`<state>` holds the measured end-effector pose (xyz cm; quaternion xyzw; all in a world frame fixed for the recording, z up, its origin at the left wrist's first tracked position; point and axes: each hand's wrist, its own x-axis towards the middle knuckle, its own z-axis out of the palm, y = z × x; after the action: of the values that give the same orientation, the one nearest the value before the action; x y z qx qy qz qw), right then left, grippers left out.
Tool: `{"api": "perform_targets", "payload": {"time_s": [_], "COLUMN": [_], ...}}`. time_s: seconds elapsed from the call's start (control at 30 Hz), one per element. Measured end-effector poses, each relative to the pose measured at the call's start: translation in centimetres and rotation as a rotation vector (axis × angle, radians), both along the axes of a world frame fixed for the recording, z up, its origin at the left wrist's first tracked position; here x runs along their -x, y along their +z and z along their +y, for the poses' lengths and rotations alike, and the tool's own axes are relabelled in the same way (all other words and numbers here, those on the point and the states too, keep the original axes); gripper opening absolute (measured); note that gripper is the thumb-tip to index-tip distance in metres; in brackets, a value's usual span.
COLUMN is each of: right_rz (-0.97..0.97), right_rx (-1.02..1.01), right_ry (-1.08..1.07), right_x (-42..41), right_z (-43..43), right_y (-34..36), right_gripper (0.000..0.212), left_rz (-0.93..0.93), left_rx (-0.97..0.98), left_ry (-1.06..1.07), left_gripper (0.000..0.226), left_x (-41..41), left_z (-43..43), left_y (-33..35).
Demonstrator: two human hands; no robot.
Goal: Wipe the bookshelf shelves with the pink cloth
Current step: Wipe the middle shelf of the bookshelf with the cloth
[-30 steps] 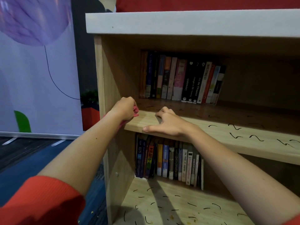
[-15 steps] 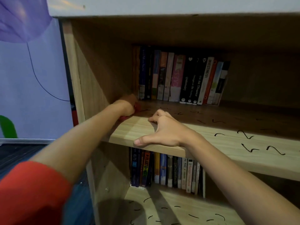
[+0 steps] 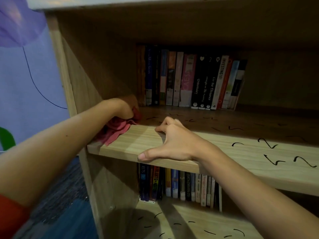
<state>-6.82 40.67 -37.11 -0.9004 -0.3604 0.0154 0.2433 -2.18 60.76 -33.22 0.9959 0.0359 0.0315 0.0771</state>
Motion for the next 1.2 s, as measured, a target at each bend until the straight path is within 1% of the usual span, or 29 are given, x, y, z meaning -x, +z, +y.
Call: {"api": "perform_targets", "payload": {"time_s": [0.1, 0.2, 0.3, 0.4, 0.47, 0.53, 0.57, 0.63, 0.67, 0.7, 0.77, 0.83, 0.9, 0.97, 1.03, 1.13, 1.2], "right_rz": [0.002, 0.002, 0.002, -0.019, -0.03, -0.059, -0.083, -0.145, -0.159, -0.161, -0.139, -0.132, -0.136, -0.137, -0.135, -0.137, -0.131], "right_rx": [-0.003, 0.002, 0.0, 0.007, 0.025, 0.033, 0.017, -0.014, 0.018, 0.066, 0.128, 0.135, 0.143, 0.14, 0.131, 0.093, 0.069], "right_ry": [0.004, 0.0, -0.01, -0.021, -0.021, -0.041, -0.069, -0.153, -0.191, -0.215, -0.235, -0.243, -0.238, -0.251, -0.259, -0.246, -0.243], "right_x": [0.1, 0.1, -0.1, 0.0, 0.3, 0.6, 0.6, 0.0, -0.4, -0.8, -1.2, -1.2, -1.4, -1.6, -1.8, -2.0, -2.1], "right_z": [0.1, 0.2, 0.2, 0.2, 0.1, 0.0, -0.3, -1.4, -2.0, -2.5, -3.2, -3.2, -2.9, -2.7, -2.6, -2.5, -2.6], "right_y": [0.1, 0.0, -0.1, 0.1, 0.2, 0.3, 0.3, 0.7, 0.7, 0.8, 0.5, 0.1, 0.0, 0.2, 0.2, 0.1, 0.0], "right_gripper": [0.113, 0.113, 0.112, 0.11, 0.106, 0.097, 0.089, 0.069, 0.062, 0.06, 0.064, 0.064, 0.066, 0.069, 0.07, 0.067, 0.065], "left_rz": [-0.05, -0.108, -0.099, -0.081, -0.112, -0.172, -0.201, -0.24, -0.245, -0.249, -0.254, -0.25, -0.244, -0.215, -0.176, -0.155, -0.146], "left_rx": [-0.081, -0.007, 0.07, 0.034, 0.021, 0.066, 0.092, 0.116, 0.134, 0.153, 0.172, 0.185, 0.195, 0.16, 0.12, 0.076, 0.087], "left_ry": [0.061, 0.08, 0.036, 0.031, 0.039, 0.038, 0.045, 0.07, 0.078, 0.082, 0.082, 0.033, -0.063, -0.112, -0.073, 0.078, 0.123], "left_gripper": [0.024, 0.028, 0.026, 0.029, 0.028, 0.034, 0.036, 0.032, 0.028, 0.024, 0.02, 0.025, 0.031, 0.036, 0.032, 0.02, 0.021], "left_x": [0.0, -0.8, -0.2, 2.1, 4.2, 5.8, 6.5, 6.7, 6.7, 6.6, 6.6, 6.8, 7.6, 8.0, 7.5, 5.6, 4.1], "left_z": [-1.5, -2.7, -2.2, -1.5, -1.5, -1.5, -1.7, -2.0, -2.1, -2.2, -2.5, -3.1, -3.7, -3.6, -2.5, -1.4, -1.9], "left_y": [-0.2, -1.0, -0.9, -1.0, -1.6, -2.4, -2.9, -3.1, -3.2, -3.1, -3.0, -3.0, -3.0, -2.7, -2.3, -1.9, -1.6]}}
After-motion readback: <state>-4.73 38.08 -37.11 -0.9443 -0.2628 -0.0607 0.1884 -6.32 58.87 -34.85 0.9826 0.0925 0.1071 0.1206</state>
